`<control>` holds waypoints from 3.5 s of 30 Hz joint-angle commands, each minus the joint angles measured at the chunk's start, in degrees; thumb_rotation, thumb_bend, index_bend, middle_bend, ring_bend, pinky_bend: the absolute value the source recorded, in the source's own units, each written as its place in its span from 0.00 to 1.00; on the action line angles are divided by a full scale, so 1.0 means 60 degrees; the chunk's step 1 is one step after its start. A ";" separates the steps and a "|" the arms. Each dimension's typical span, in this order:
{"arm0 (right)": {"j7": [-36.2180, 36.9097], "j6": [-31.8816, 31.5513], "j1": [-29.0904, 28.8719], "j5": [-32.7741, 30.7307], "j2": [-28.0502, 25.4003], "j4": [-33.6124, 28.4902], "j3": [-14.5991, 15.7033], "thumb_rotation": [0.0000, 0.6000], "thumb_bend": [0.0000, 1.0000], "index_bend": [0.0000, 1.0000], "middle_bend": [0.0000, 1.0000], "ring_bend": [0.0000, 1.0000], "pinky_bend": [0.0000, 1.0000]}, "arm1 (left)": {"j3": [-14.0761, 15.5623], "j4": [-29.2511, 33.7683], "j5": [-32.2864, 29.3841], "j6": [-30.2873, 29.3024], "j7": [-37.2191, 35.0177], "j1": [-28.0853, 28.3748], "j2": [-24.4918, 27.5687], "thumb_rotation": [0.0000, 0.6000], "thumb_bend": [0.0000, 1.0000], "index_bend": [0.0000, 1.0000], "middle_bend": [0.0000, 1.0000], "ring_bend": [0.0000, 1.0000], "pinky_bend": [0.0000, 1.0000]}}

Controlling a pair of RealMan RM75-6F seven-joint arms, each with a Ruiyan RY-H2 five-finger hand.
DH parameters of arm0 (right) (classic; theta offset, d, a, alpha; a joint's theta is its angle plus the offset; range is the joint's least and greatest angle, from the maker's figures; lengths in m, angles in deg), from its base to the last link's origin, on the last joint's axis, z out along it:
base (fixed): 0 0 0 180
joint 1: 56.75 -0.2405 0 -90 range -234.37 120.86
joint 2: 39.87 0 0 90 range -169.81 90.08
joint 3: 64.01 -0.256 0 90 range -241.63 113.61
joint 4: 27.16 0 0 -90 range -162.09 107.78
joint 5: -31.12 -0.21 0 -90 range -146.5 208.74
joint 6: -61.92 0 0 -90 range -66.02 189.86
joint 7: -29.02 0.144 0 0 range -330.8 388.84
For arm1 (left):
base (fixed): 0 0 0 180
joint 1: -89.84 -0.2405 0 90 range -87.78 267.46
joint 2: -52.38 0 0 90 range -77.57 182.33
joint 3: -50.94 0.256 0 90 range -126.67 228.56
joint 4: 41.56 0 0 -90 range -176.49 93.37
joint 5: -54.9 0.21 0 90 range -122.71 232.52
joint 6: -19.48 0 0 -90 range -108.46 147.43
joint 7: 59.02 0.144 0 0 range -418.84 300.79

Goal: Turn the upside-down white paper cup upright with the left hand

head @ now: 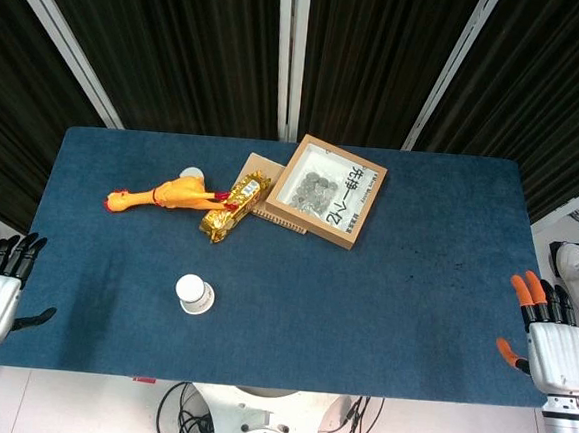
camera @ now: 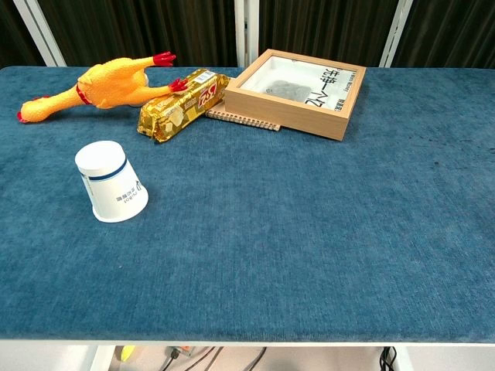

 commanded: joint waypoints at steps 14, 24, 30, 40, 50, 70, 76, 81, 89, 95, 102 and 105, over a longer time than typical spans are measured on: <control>0.0184 -0.0016 -0.0015 0.0114 -0.0115 0.0043 0.0009 1.00 0.13 0.00 0.00 0.00 0.00 | 0.0044 0.0273 0.0080 -0.0071 0.0263 -0.0028 0.0046 1.00 0.06 0.06 0.02 0.00 0.07; 0.0182 -0.0168 0.0013 0.0200 -0.0259 -0.0090 -0.0029 1.00 0.12 0.00 0.00 0.00 0.00 | 0.0042 0.1702 0.0487 0.1160 0.1283 0.0864 0.0589 1.00 0.06 0.05 0.02 0.00 0.07; 0.0348 -0.0275 0.0100 0.0263 -0.0330 -0.0087 0.0020 1.00 0.13 0.00 0.00 0.00 0.00 | -0.0038 0.2470 0.0584 0.3114 0.0734 0.2157 0.0704 1.00 0.06 0.04 0.02 0.00 0.10; 0.0510 -0.0329 0.0100 0.0260 -0.0306 -0.0074 -0.0040 1.00 0.13 0.00 0.00 0.00 0.00 | -0.0516 0.2603 -0.0715 0.4937 0.2810 0.3653 -0.0489 1.00 0.09 0.07 0.02 0.00 0.10; 0.0621 -0.0248 0.0110 0.0113 -0.0256 0.0073 -0.0063 1.00 0.13 0.00 0.00 0.00 0.00 | -0.0645 0.2608 -0.2788 0.5176 0.5752 0.4439 -0.1585 1.00 0.09 0.12 0.03 0.00 0.10; 0.0813 -0.0116 0.0134 -0.0128 -0.0172 0.0320 -0.0105 1.00 0.13 0.00 0.00 0.00 0.00 | -0.0154 0.2840 -0.5437 0.4356 0.8410 0.5780 -0.2394 1.00 0.12 0.30 0.23 0.00 0.09; 0.0860 -0.0065 0.0134 -0.0168 -0.0163 0.0359 -0.0100 1.00 0.13 0.00 0.00 0.00 0.00 | 0.0002 0.2650 -0.5358 0.4059 0.8439 0.5899 -0.2505 1.00 0.15 0.38 0.34 0.01 0.09; 0.0857 -0.0045 0.0133 -0.0195 -0.0171 0.0351 -0.0109 1.00 0.13 0.00 0.00 0.00 0.00 | 0.0093 0.2496 -0.4940 0.3830 0.8189 0.5901 -0.2546 1.00 0.17 0.44 0.40 0.06 0.09; 0.0827 -0.0004 0.0116 -0.0231 -0.0176 0.0332 -0.0124 1.00 0.14 0.00 0.00 0.00 0.00 | -0.0062 0.2280 -0.3617 0.3638 0.6153 0.5656 -0.2538 1.00 0.19 0.47 0.43 0.08 0.09; 0.0785 0.0109 0.0071 -0.0266 -0.0144 0.0330 -0.0113 1.00 0.14 0.00 0.00 0.00 0.00 | -0.0197 0.0497 -0.1479 0.3453 0.0598 0.5125 -0.3210 1.00 0.19 0.46 0.42 0.08 0.10; 0.0744 0.0160 0.0063 -0.0339 -0.0133 0.0331 -0.0122 1.00 0.14 0.00 0.00 0.00 0.00 | 0.0042 -0.1977 -0.0447 0.3418 -0.4865 0.4739 -0.4110 1.00 0.18 0.44 0.39 0.08 0.11; 0.0729 0.0181 0.0059 -0.0356 -0.0130 0.0335 -0.0118 1.00 0.14 0.00 0.00 0.00 0.00 | 0.0167 -0.2821 -0.0237 0.3383 -0.5863 0.4641 -0.4409 1.00 0.18 0.43 0.37 0.07 0.10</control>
